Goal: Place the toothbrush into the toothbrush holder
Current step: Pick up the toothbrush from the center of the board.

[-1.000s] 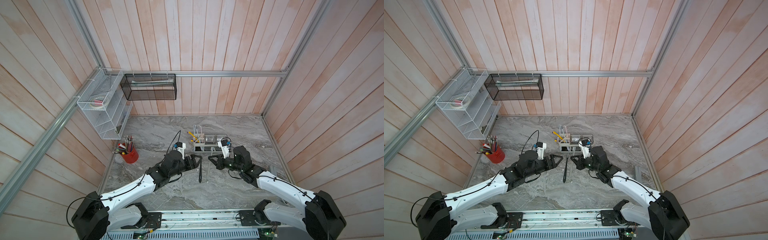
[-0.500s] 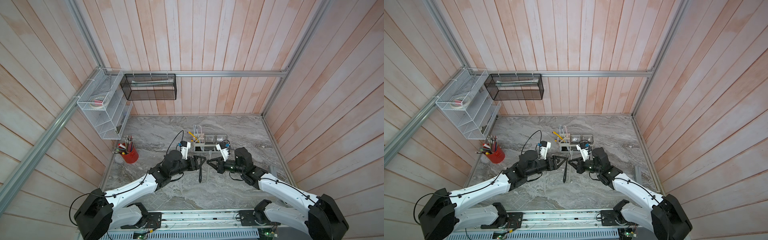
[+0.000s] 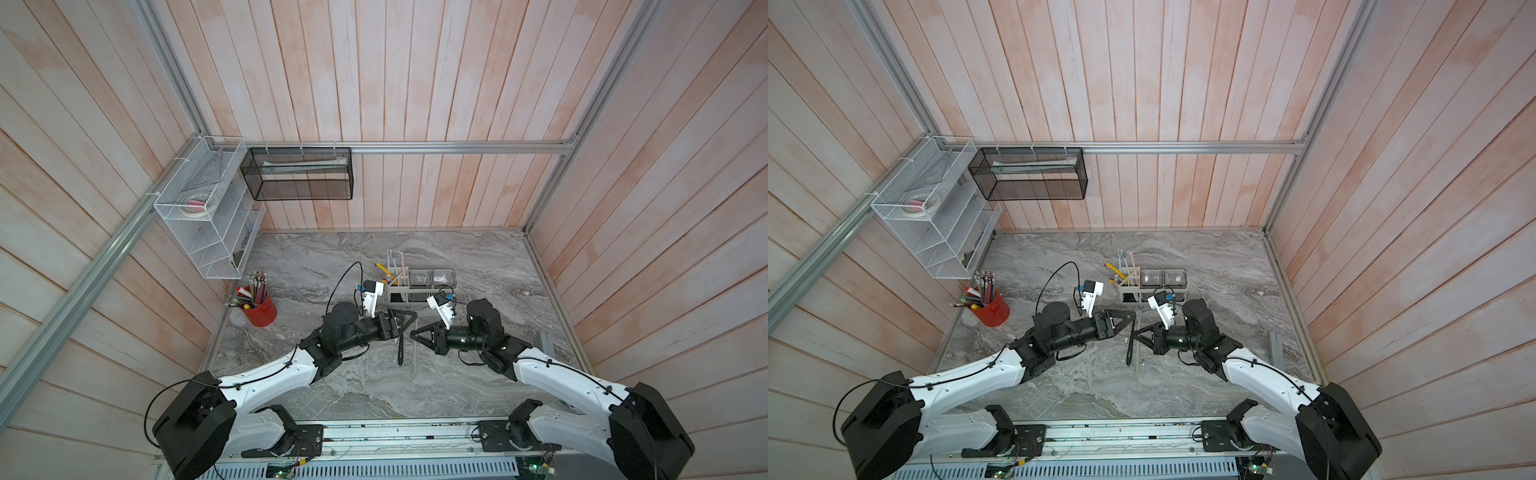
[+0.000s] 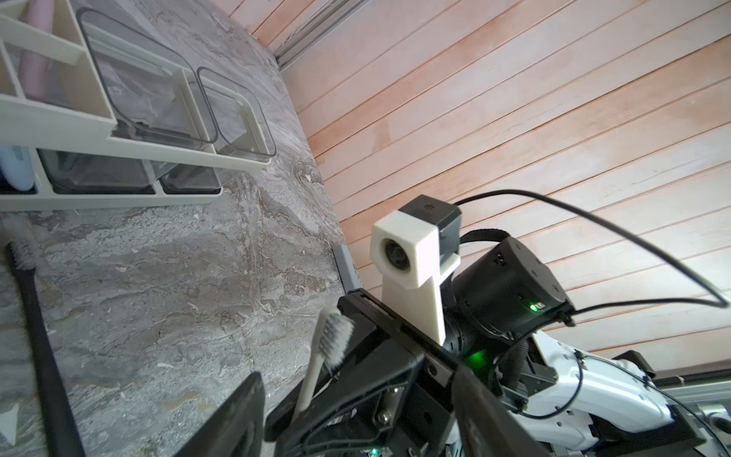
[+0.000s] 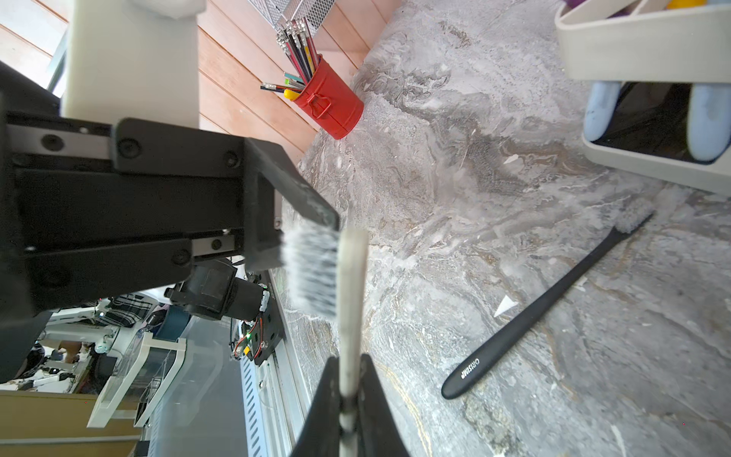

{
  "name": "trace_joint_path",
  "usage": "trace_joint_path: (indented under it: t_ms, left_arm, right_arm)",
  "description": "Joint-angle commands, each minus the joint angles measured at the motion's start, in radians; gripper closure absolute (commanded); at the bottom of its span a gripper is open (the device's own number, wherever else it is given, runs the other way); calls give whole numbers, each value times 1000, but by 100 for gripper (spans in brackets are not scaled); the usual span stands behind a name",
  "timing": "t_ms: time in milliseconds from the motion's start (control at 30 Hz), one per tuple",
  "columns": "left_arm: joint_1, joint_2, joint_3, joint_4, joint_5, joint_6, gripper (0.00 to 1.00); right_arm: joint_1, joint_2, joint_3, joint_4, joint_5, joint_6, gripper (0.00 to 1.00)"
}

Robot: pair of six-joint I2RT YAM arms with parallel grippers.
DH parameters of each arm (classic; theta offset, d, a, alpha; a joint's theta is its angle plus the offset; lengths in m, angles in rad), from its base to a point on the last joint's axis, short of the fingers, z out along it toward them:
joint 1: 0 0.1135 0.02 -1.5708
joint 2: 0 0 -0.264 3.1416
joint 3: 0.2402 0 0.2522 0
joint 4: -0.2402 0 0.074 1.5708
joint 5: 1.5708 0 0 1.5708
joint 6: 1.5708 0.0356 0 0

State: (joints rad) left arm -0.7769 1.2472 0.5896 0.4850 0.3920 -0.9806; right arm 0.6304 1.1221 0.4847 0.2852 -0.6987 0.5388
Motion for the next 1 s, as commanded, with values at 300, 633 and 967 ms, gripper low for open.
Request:
trace_joint_path:
  t_ms: [300, 633, 967]
  left_arm:
    - [-40, 26, 120, -191, -109, 67, 36]
    - [-62, 28, 166, -387, -215, 147, 41]
    - [-62, 49, 181, -378, -242, 113, 41]
  right_arm:
    - [41, 84, 47, -19, -3, 0, 100]
    - [43, 81, 126, -181, 47, -31, 100]
    - [97, 117, 130, -154, 27, -12, 100]
